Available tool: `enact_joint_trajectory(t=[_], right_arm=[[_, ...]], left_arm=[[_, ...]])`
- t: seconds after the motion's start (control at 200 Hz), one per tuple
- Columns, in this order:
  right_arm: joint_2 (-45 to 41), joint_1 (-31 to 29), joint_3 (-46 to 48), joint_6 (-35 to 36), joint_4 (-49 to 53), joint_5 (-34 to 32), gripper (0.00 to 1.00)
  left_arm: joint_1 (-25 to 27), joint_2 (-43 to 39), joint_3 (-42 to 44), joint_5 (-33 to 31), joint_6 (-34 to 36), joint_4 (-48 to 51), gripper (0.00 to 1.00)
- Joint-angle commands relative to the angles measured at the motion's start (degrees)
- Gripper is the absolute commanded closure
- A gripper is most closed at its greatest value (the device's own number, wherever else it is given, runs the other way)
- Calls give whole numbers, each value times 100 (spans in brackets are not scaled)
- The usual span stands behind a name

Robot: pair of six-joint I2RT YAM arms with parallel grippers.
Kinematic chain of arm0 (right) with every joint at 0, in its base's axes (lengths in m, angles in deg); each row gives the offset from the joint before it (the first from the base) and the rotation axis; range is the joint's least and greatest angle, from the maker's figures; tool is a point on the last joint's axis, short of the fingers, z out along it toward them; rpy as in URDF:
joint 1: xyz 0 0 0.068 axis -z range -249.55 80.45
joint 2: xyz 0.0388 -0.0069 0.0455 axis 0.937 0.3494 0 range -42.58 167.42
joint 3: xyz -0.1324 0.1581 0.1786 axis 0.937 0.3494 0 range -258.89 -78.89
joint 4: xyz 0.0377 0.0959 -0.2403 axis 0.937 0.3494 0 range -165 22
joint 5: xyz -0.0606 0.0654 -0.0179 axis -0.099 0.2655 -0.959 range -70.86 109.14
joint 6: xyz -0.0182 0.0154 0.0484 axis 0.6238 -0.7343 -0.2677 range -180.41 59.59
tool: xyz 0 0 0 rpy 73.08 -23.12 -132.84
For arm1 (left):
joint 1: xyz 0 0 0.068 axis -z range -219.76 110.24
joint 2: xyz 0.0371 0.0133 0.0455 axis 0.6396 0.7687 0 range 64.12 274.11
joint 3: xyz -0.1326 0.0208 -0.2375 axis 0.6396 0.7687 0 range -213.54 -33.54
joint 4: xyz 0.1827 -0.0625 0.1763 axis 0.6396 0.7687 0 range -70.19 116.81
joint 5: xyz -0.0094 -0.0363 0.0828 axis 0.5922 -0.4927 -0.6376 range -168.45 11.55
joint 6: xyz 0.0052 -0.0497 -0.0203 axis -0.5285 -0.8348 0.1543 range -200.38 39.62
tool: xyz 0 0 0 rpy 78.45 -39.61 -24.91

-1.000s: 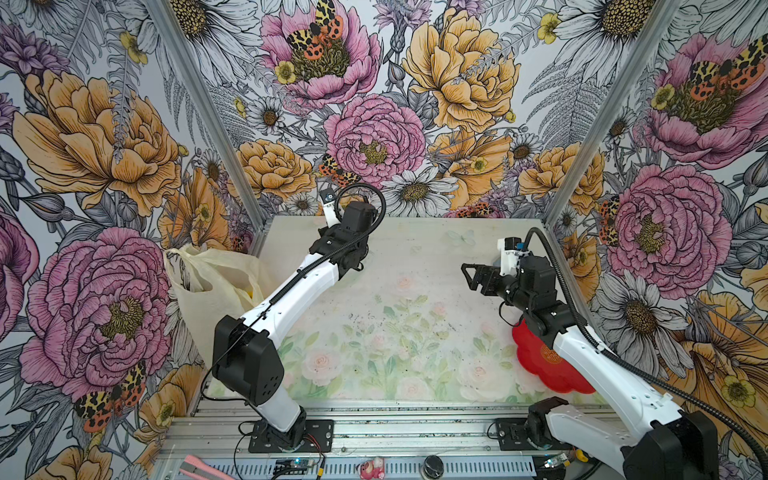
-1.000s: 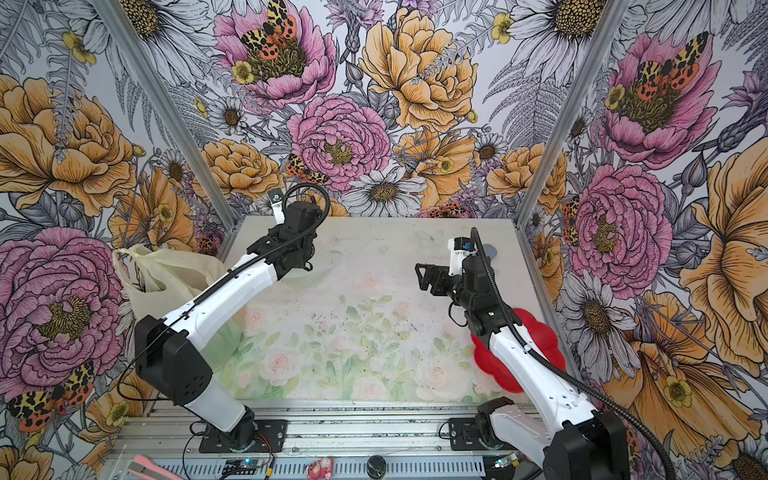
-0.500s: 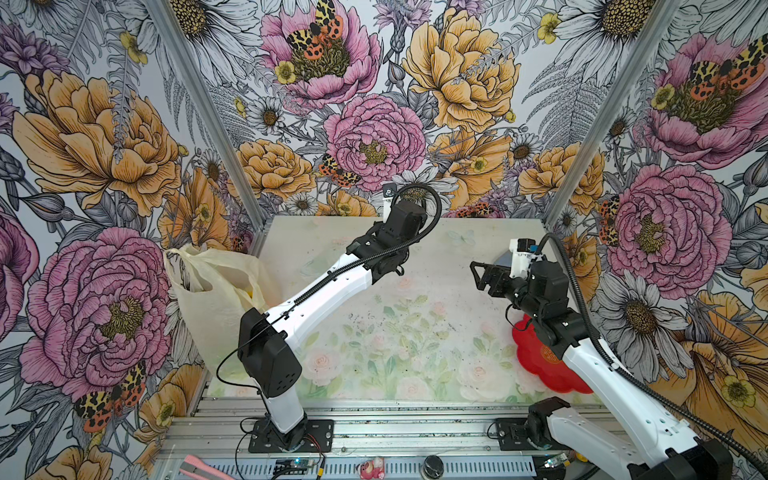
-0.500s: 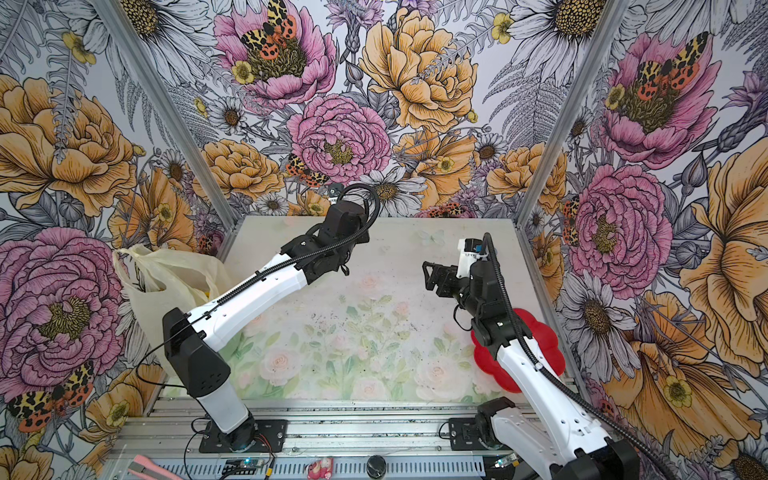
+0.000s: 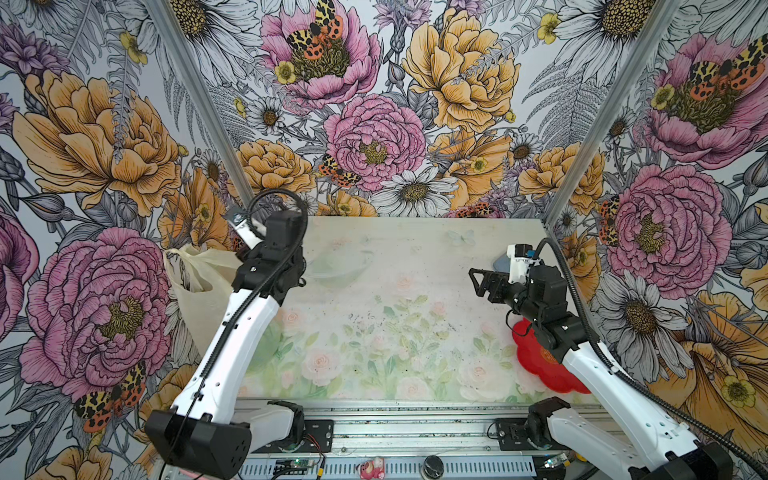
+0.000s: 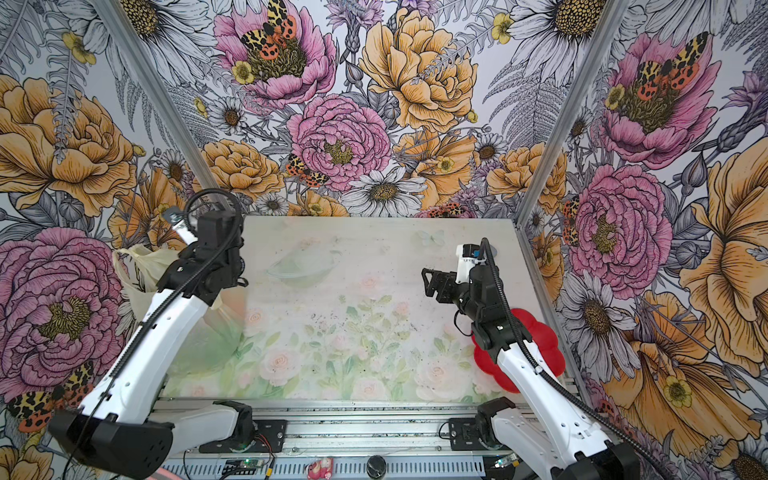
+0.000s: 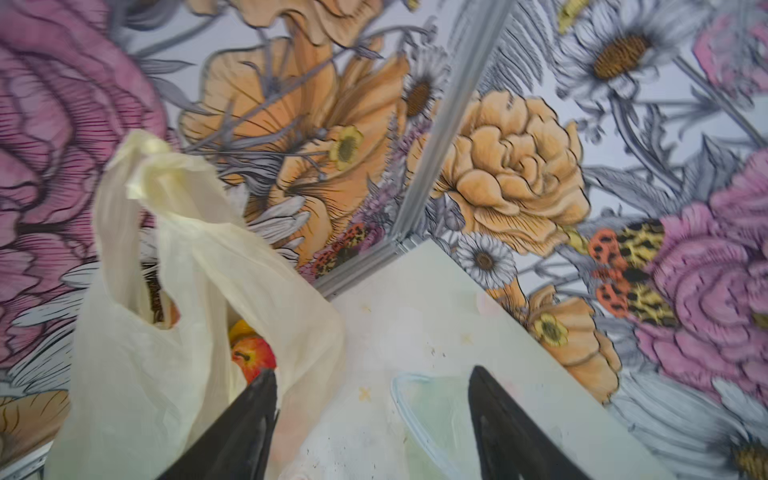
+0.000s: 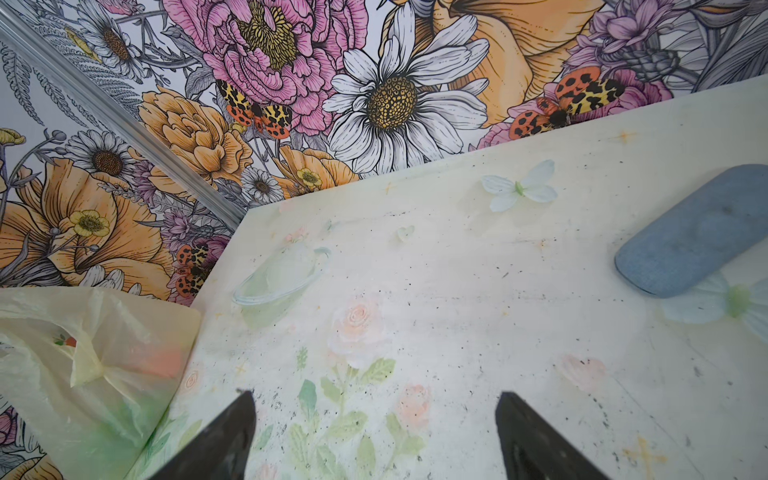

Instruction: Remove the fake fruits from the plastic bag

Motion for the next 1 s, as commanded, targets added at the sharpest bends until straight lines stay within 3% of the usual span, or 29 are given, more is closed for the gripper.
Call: enact_joint_trajectory(t=[0.0, 0.195, 0.41, 0.48, 0.601, 0.681, 0.871, 0.996], right_arm=[[-120, -36, -2, 102, 44, 97, 8], [17, -47, 11, 9, 42, 191, 8], [83, -46, 67, -101, 44, 309, 8], [109, -53, 97, -135, 35, 323, 8], [148, -55, 106, -171, 44, 317, 8], [149, -47, 100, -170, 44, 284, 9], [175, -47, -74, -180, 159, 43, 9], [179, -47, -151, -295, 196, -118, 9]], left_arm=[[-633, -284, 373, 13, -310, 91, 18], [-1882, 133, 557, 803, -282, -342, 9], [-2592, 1022, 216, 1476, -150, -826, 4], [-2689, 1295, 86, 1731, -72, -921, 16], [-2711, 1409, 113, 2137, -83, -1041, 73], [-2553, 1220, 396, 2498, -56, -1422, 100], [-1306, 962, 468, 2972, 254, -1804, 100], [-48, 1059, 242, 2642, 335, -1808, 100]])
